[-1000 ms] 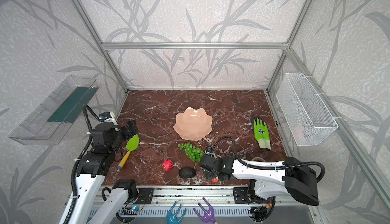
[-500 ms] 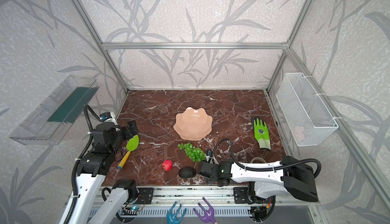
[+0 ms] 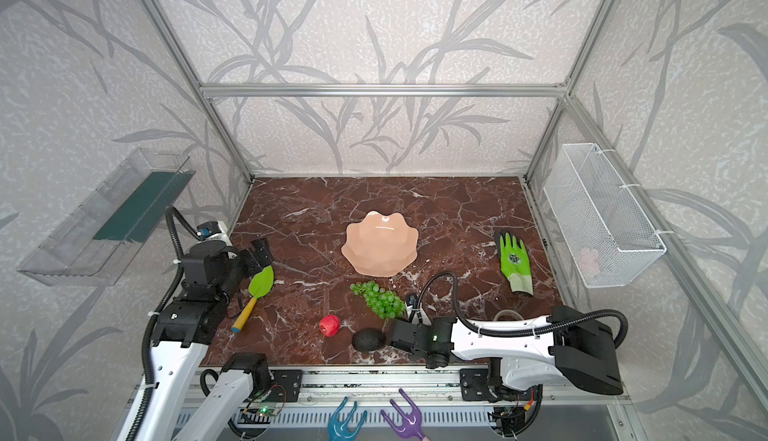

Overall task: Place and organize the fake fruits in the fruit bowl
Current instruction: 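Carry the apple with the right gripper into the bowl and release it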

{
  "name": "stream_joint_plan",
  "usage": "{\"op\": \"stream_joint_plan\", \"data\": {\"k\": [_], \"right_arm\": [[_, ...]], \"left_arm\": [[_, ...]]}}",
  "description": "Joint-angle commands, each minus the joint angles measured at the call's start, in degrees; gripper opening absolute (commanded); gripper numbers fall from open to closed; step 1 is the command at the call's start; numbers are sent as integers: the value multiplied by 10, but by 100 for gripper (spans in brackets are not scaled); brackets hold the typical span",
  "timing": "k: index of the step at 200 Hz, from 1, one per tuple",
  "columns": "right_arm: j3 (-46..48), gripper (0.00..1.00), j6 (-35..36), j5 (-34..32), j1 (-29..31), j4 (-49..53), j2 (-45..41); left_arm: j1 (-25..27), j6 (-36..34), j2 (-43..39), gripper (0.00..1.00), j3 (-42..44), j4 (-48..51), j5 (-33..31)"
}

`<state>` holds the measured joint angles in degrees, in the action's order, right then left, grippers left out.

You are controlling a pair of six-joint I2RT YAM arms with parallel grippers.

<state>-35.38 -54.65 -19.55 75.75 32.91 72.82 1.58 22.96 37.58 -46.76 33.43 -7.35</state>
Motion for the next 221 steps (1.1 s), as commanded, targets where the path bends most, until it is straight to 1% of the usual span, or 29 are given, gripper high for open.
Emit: {"op": "stream_joint_plan", "data": {"k": [1, 13, 30, 47, 68, 71, 75, 86, 96, 100, 103, 118, 139, 176, 196, 221], "right_arm": [[-25, 52, 10, -20, 4, 22, -6], [-37, 49, 21, -27, 4, 33, -19], [-58, 48, 43, -63, 3, 54, -45], [-88, 47, 87, -89, -10, 60, -71], [-128, 47, 172, -63, -70, 20, -78], [-133, 46, 177, -58, -81, 11, -76], [-139, 46, 207, -53, -94, -1, -72], [-162, 46, 250, -37, -132, -30, -56], [-189, 46, 289, -23, -163, -49, -32], [-201, 46, 304, -20, -165, -55, -21], [-210, 46, 313, -17, -188, -59, -12], [-256, 46, 359, 10, -231, -73, 37], [-317, 46, 407, 52, -272, -90, 108], [-443, 46, 470, 75, -306, -75, 246], [-503, 46, 484, 90, -318, -70, 331], [-575, 46, 495, 94, -324, -51, 413]], "left_arm": [[-5, 1, -6, 96, 4, 8, 3], [-4, 2, -6, 96, 4, 8, 3], [-6, 2, -5, 96, 4, 7, 3], [-7, 3, -6, 96, 5, 6, 7], [-10, 4, -6, 96, 5, 4, 11], [-10, 4, -6, 96, 5, 5, 12], [-11, 4, -7, 96, 6, 5, 13], [-11, 4, -7, 96, 6, 6, 13], [-12, 4, -7, 96, 6, 6, 13], [-12, 4, -7, 96, 7, 7, 12], [-12, 5, -7, 96, 7, 7, 13], [-12, 7, -7, 96, 9, 9, 15], [-13, 7, -10, 96, 9, 11, 13], [-16, 7, -13, 96, 11, 11, 11], [-17, 7, -16, 96, 12, 11, 12], [-19, 9, -17, 97, 13, 10, 15]]}}
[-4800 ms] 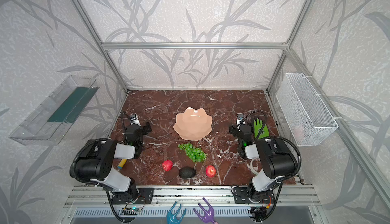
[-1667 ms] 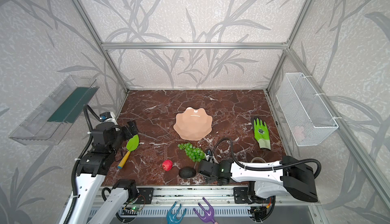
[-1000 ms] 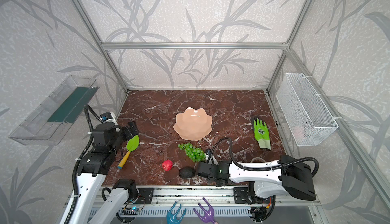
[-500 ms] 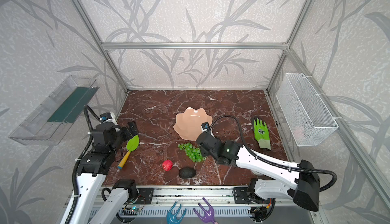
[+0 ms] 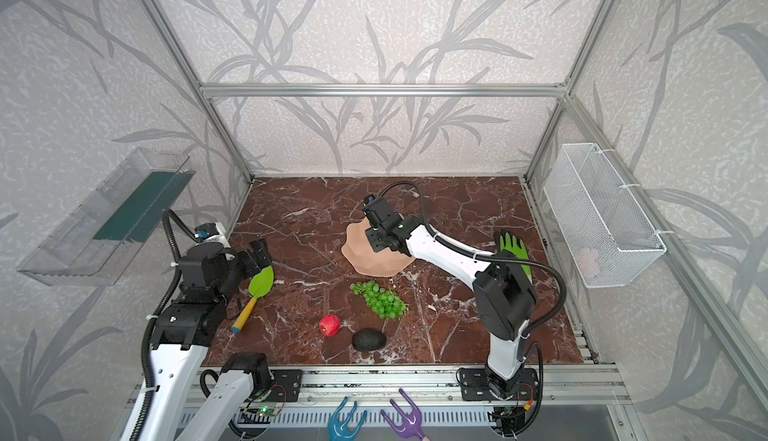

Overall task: Place and organize the fake fruits in the fruit bowl
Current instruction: 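Carry the apple with the right gripper into the bowl and release it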

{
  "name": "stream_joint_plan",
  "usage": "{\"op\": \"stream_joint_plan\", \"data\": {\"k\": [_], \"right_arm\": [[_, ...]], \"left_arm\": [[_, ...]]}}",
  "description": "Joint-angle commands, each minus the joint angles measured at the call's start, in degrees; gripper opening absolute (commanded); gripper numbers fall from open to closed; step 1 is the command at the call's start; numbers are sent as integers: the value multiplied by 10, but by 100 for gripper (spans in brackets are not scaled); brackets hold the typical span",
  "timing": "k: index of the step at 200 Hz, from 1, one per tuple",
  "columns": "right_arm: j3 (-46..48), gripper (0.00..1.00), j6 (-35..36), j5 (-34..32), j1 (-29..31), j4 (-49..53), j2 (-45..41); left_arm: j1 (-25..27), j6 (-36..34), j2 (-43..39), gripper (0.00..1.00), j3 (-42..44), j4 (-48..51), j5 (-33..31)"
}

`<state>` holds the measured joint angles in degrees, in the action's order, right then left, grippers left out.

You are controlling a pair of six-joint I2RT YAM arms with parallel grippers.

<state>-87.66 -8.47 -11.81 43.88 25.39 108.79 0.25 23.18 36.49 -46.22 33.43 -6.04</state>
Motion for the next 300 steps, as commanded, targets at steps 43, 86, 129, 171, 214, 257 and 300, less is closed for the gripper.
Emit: {"op": "stream_joint_plan", "data": {"k": [43, 86, 129, 171, 214, 257, 300], "right_arm": [[-119, 45, 50, 4, -5, 39, 134], [-135, 45, 53, -1, -10, 41, 171], [-140, 46, 47, 6, -13, 39, 199], [-140, 57, 41, 8, -17, 37, 210], [-132, 74, 29, 21, -27, 34, 165], [-54, 85, 7, 32, -35, -23, 19], [203, 98, -53, 58, -35, -182, -193]], "left_arm": [[-8, 7, -7, 97, 9, 8, 5], [-11, 7, -7, 96, 10, 8, 9], [-14, 8, -7, 97, 11, 6, 12], [-17, 9, -6, 97, 11, 4, 13], [-18, 10, -5, 97, 12, 5, 14], [-18, 15, -2, 97, 14, 3, 25], [-18, 25, 11, 95, 8, 12, 74]]}}
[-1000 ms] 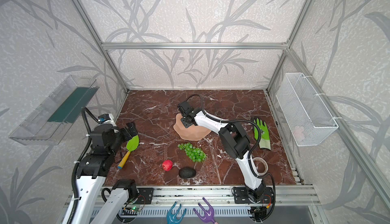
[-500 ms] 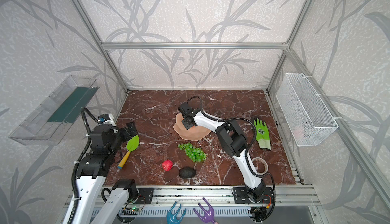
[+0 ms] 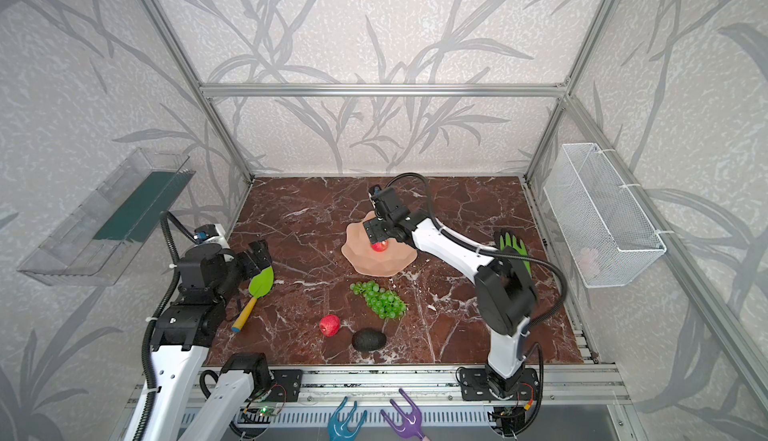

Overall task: Place and organize the fake fruits in the fruit bowl
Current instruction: 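Carry the apple with the right gripper into the bowl and release it, then grasp the other red apple with the left gripper while the right gripper withdraws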

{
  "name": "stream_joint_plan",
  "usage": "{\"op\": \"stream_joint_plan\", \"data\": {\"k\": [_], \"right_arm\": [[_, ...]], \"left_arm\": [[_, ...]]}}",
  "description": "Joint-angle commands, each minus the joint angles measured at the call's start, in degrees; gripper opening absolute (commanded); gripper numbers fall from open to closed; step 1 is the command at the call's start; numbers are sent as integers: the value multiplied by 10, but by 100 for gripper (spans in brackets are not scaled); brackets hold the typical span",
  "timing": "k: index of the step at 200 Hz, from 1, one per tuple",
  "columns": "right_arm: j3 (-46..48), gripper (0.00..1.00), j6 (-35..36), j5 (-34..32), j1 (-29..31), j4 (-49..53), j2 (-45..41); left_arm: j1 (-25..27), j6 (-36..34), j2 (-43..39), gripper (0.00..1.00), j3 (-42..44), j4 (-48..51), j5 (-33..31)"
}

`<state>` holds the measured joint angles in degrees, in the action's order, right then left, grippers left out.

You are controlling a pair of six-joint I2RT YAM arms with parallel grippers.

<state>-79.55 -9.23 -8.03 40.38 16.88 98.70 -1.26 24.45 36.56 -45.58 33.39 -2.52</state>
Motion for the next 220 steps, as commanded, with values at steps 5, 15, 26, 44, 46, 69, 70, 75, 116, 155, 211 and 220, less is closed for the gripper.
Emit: {"op": "stream_joint_plan", "data": {"k": [5, 15, 26, 44, 46, 69, 70, 75, 116, 155, 211, 220], "right_arm": [[153, 99, -52, 26, 0, -118, -115], [214, 99, -64, 34, 0, -149, -162], [274, 99, -77, 37, 0, -175, -209], [351, 99, -96, 32, 0, -199, -275], [358, 99, -98, 31, 0, -201, -282], [419, 99, -120, 16, 0, -204, -346], [421, 99, -120, 15, 0, -203, -349], [431, 99, -124, 11, 0, -202, -357], [463, 99, -133, -8, 0, -184, -391], [469, 99, -134, -9, 0, -189, -390], [473, 99, -139, -9, 0, -192, -385], [474, 99, -139, -10, 0, -192, -385]], "left_arm": [[-2, 16, 15, 94, 1, 16, 50], [-2, 26, 24, 92, 4, 25, 79], [-2, 27, 31, 91, 16, 22, 127], [0, 65, 38, 88, 43, 12, 209], [0, 70, 38, 88, 47, 11, 215], [20, 111, 35, 84, 87, -1, 257], [21, 112, 34, 84, 88, 0, 257], [29, 115, 32, 84, 95, 2, 254], [127, 148, 27, 84, 125, 12, 199], [214, 196, 41, 84, 159, -4, 177], [315, 244, 69, 84, 207, -33, 147], [326, 251, 71, 84, 212, -35, 145]]}}
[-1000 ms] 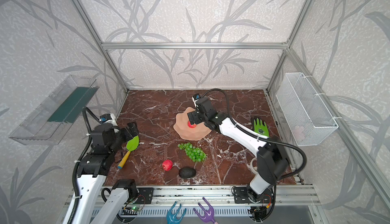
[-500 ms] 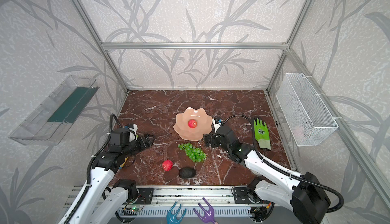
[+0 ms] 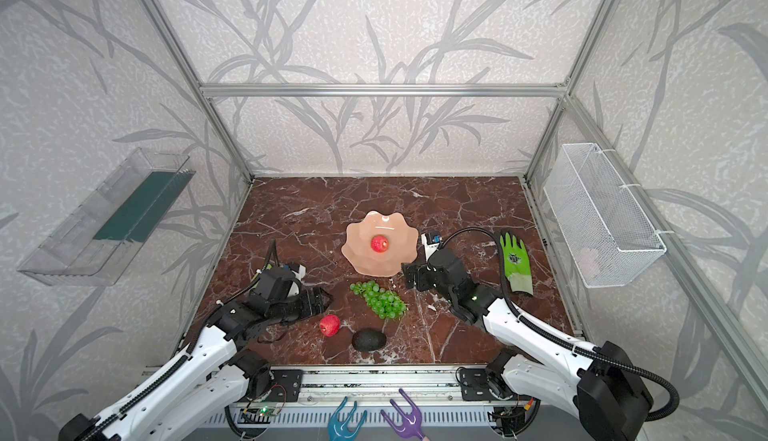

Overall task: Place and organize the fake fruits in the fruit bowl
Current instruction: 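Grasp the other red apple with the left gripper while the right gripper withdraws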

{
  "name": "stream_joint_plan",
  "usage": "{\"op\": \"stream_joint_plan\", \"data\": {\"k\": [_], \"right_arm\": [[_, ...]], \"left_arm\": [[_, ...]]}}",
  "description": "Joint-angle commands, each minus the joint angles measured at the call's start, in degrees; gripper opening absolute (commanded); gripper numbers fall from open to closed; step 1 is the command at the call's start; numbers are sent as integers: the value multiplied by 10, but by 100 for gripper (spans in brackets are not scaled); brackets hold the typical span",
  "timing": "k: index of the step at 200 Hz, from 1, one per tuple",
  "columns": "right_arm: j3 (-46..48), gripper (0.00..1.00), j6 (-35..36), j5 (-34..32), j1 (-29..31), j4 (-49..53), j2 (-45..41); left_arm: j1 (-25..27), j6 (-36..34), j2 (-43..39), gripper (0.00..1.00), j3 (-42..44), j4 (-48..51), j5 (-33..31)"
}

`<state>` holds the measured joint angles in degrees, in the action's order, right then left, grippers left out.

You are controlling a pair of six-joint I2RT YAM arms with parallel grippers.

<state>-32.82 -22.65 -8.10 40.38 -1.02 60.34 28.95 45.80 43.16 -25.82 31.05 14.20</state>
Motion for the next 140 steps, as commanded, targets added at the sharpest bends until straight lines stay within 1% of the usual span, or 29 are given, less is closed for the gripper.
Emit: {"op": "stream_joint_plan", "data": {"k": [1, 43, 75, 120, 140], "right_arm": [[7, 99, -5, -10, 0, -14, -1], [12, 99, -9, -11, 0, -14, -2], [15, 99, -12, -15, 0, -14, -4], [23, 99, -17, -18, 0, -14, -8], [27, 99, -21, -20, 0, -16, -11]], "left_arm": [[25, 38, 5, 84, 15, -12, -23], [76, 53, 23, 84, 31, -12, -34], [95, 60, 35, 83, 46, -24, -40], [115, 62, 44, 75, 51, -15, -45], [117, 64, 50, 69, 50, -24, -48]]}}
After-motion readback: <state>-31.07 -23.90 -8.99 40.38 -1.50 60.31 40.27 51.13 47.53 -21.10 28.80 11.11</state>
